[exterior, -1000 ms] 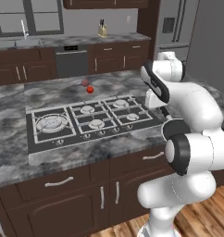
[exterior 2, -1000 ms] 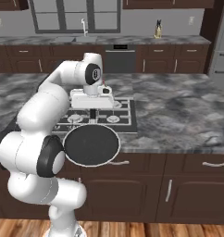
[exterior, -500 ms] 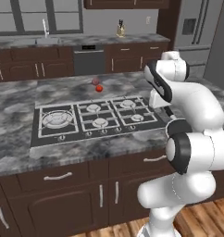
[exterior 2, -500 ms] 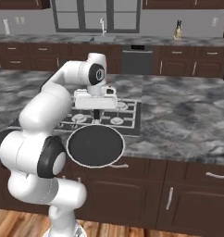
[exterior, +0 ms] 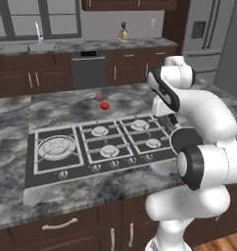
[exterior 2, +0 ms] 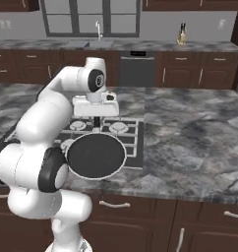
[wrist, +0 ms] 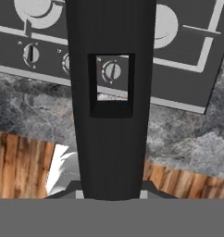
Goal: Place the pan on the rear right burner on the stove. Then place the tomato and the onion in the pan and turn on the rear right burner.
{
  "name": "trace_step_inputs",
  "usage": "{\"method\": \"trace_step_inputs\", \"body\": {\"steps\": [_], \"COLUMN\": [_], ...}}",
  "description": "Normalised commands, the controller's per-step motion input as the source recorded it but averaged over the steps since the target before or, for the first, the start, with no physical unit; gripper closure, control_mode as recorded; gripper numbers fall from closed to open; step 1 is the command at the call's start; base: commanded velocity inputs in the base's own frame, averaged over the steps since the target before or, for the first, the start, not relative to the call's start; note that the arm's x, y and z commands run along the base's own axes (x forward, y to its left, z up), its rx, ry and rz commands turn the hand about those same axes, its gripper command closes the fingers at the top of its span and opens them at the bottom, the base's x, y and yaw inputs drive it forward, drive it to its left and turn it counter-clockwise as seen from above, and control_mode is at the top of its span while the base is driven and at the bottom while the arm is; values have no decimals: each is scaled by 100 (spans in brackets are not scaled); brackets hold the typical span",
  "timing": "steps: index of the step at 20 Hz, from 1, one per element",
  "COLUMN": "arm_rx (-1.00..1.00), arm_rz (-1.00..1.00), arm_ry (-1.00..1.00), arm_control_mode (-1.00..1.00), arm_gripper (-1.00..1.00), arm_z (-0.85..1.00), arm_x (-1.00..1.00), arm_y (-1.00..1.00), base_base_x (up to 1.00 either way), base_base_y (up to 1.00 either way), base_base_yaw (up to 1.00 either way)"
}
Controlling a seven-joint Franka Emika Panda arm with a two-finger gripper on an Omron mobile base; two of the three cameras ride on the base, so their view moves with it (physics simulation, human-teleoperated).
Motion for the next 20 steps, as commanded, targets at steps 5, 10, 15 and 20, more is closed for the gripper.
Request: {"method": "trace_step_inputs", "body": {"steps": [5, 10, 15, 20], "arm_rx": [0, 0, 0, 0], "arm_rz": [0, 0, 0, 0], "arm_ry": [0, 0, 0, 0], "arm_control_mode": [100, 100, 100, 100], "arm_gripper": [100, 100, 100, 100], "arm_z": [0, 0, 0, 0], "arm_x": [0, 0, 0, 0], "arm_y": [0, 0, 0, 0], "base_base_x": [45, 0, 0, 0], "base_base_y": [-1, 0, 0, 0], "base_base_yaw": [-13, 0, 0, 0]}}
